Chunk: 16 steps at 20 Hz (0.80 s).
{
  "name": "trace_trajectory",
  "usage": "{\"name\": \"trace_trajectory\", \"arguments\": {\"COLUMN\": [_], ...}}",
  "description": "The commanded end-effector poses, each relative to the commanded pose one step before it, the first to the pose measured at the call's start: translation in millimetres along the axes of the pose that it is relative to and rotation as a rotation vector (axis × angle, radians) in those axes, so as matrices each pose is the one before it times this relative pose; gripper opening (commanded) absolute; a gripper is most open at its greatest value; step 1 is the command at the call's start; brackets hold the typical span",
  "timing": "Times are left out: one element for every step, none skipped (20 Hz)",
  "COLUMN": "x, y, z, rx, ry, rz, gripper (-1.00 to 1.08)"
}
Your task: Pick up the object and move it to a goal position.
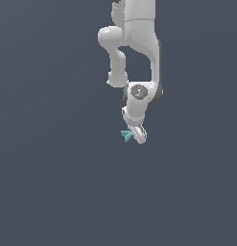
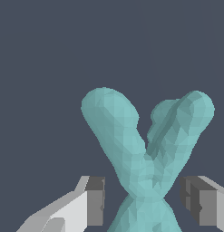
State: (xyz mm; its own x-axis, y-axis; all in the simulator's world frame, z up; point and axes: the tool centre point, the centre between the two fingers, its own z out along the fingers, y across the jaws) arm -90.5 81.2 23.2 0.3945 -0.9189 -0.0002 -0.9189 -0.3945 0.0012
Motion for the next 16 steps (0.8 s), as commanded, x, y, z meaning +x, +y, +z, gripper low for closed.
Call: {"name": "trace_trajectory", "arguments": {"x": [0.02, 0.0, 0.0, 0.0, 0.0, 0.0, 0.0, 0.0, 0.0, 0.48, 0.01, 0.04, 0.06, 0.09, 0.11, 0.14], "y": [-0.44, 0.0, 0.0, 0.0, 0.0, 0.0, 0.0, 0.0, 0.0, -0.05, -0.18, -0.53, -0.88, -1.24, -1.59, -1.95], "z": [0.63, 0.0, 0.0, 0.0, 0.0, 0.0, 0.0, 0.0, 0.0, -0.37, -0.18, -0.53, -0.89, -1.25, -1.6, -1.96], "rx": [0.00105, 0.0, 0.0, 0.0, 0.0, 0.0, 0.0, 0.0, 0.0, 0.00069, 0.0, 0.0, 0.0, 0.0, 0.0, 0.0], "ry": [0.00016, 0.0, 0.0, 0.0, 0.0, 0.0, 0.0, 0.0, 0.0, 0.00002, 0.0, 0.0, 0.0, 0.0, 0.0, 0.0], "rz": [-0.00002, 0.0, 0.0, 0.0, 0.0, 0.0, 0.0, 0.0, 0.0, 0.00069, 0.0, 0.0, 0.0, 0.0, 0.0, 0.0], "gripper": [-1.0, -1.0, -1.0, -1.0, -1.0, -1.0, -1.0, -1.0, -1.0, -1.0, -1.0, -1.0, -1.0, -1.0, -1.0, -1.0]}}
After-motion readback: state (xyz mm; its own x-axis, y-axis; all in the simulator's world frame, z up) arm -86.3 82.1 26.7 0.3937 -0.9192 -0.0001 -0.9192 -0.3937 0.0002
